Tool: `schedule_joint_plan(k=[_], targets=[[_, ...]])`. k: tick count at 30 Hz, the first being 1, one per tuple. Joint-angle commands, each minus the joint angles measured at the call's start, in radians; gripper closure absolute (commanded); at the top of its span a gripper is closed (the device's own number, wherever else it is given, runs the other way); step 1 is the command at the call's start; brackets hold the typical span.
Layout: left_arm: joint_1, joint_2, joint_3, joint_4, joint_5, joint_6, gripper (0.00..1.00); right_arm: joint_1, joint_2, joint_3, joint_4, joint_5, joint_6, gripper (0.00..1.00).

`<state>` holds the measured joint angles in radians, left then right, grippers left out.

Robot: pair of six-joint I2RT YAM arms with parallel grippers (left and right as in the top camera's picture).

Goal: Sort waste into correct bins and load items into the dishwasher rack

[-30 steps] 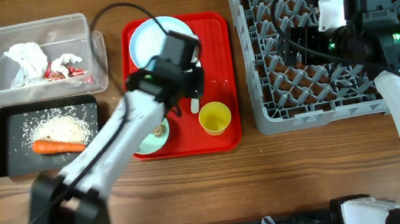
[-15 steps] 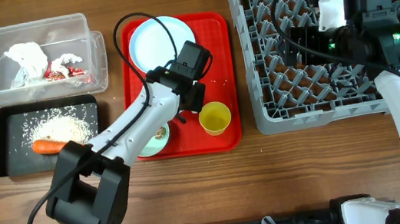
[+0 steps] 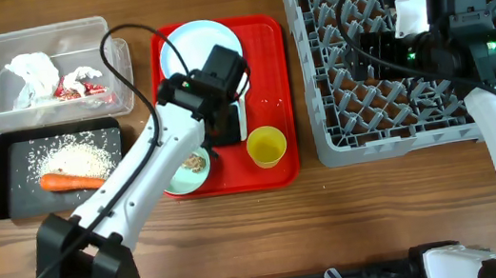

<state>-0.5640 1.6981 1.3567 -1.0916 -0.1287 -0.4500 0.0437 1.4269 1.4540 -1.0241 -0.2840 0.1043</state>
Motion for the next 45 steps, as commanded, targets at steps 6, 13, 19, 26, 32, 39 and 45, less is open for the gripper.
schedule_joint_plan(k=[6, 13, 19, 26, 32, 39, 45], targets=[[-0.021, 0.005, -0.217, 0.130, 0.027, -0.026, 0.36, -0.004, 0.008, 0.013, 0.006, -0.002, 0.000, 0.00], [-0.021, 0.005, -0.312, 0.245, 0.034, -0.026, 0.73, -0.004, 0.008, 0.013, 0.006, -0.002, 0.000, 0.00], [-0.021, 0.008, -0.344, 0.289, 0.023, -0.026, 0.79, -0.004, 0.008, 0.013, 0.005, -0.002, 0.000, 0.00], [-0.021, 0.002, -0.380, 0.301, -0.002, -0.026, 0.96, -0.004, 0.008, 0.013, 0.008, -0.002, 0.000, 0.00], [0.042, -0.114, -0.158, 0.071, -0.002, -0.028, 0.96, -0.004, 0.008, 0.013, 0.011, -0.002, -0.001, 0.00], [0.240, -0.298, -0.029, -0.017, 0.068, 0.036, 0.96, -0.004, 0.008, 0.013, 0.026, -0.001, 0.000, 0.00], [0.620, -0.334, -0.032, -0.038, 0.229, 0.164, 0.96, -0.004, 0.008, 0.013, 0.025, -0.006, 0.003, 0.00]])
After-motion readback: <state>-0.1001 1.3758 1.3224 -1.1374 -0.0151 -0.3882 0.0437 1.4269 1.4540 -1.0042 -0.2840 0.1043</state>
